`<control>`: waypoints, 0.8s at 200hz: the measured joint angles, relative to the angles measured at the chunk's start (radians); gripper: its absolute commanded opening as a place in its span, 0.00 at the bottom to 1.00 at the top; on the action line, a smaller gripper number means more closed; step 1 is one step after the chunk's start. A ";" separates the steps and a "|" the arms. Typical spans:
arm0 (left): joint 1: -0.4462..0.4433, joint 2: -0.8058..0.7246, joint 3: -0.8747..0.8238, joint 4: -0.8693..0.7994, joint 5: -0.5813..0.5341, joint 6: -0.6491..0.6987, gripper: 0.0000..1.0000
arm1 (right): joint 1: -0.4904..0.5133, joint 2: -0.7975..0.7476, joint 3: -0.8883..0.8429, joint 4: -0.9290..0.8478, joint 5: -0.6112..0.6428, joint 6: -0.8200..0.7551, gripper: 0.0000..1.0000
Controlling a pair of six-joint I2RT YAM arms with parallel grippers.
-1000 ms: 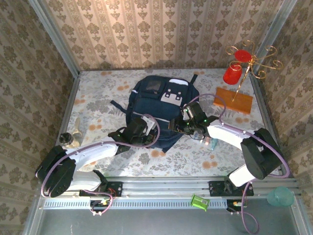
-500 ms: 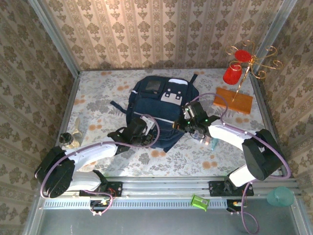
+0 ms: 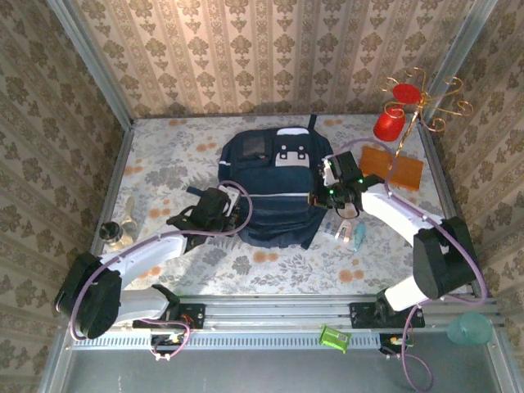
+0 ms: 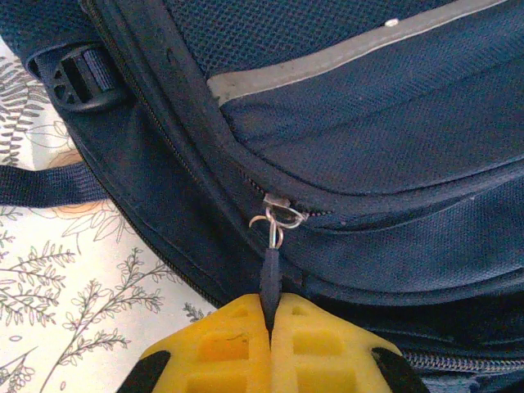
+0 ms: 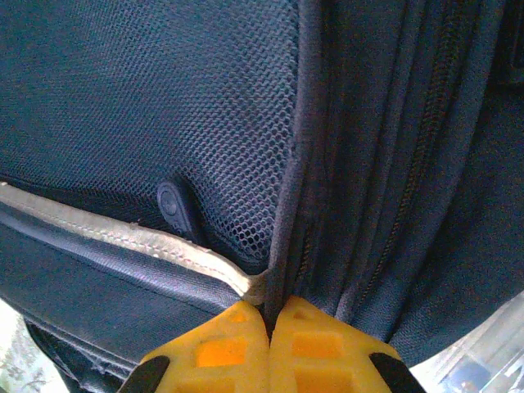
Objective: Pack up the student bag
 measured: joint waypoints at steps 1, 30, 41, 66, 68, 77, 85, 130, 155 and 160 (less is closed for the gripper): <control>0.001 0.000 0.000 0.000 0.001 0.000 0.00 | 0.000 0.004 0.006 -0.005 0.002 -0.004 0.01; -0.005 0.000 0.000 0.006 0.051 0.009 0.00 | -0.006 0.052 0.068 -0.048 0.047 -0.053 0.35; -0.018 0.000 0.000 0.005 0.064 0.009 0.00 | -0.013 0.049 0.069 -0.050 0.066 -0.061 0.42; -0.060 0.000 0.000 0.005 0.067 0.005 0.00 | -0.023 -0.006 0.003 0.002 0.059 -0.018 0.58; -0.062 0.000 0.000 0.005 0.067 0.004 0.00 | -0.023 -0.014 -0.007 0.010 0.057 -0.019 0.59; -0.075 0.000 0.000 0.005 0.067 0.000 0.00 | -0.023 -0.049 -0.052 0.036 0.042 0.005 0.60; -0.086 0.000 0.000 0.005 0.067 -0.003 0.00 | -0.022 -0.075 -0.090 0.060 0.024 0.030 0.60; -0.125 0.000 0.000 0.005 0.067 -0.013 0.00 | -0.003 -0.077 -0.182 0.189 -0.037 0.146 0.58; -0.135 0.000 0.000 0.005 0.066 -0.013 0.00 | -0.002 -0.042 -0.182 0.251 -0.048 0.180 0.33; -0.136 0.000 0.000 0.004 0.065 -0.013 0.00 | -0.003 -0.034 -0.182 0.253 -0.047 0.176 0.27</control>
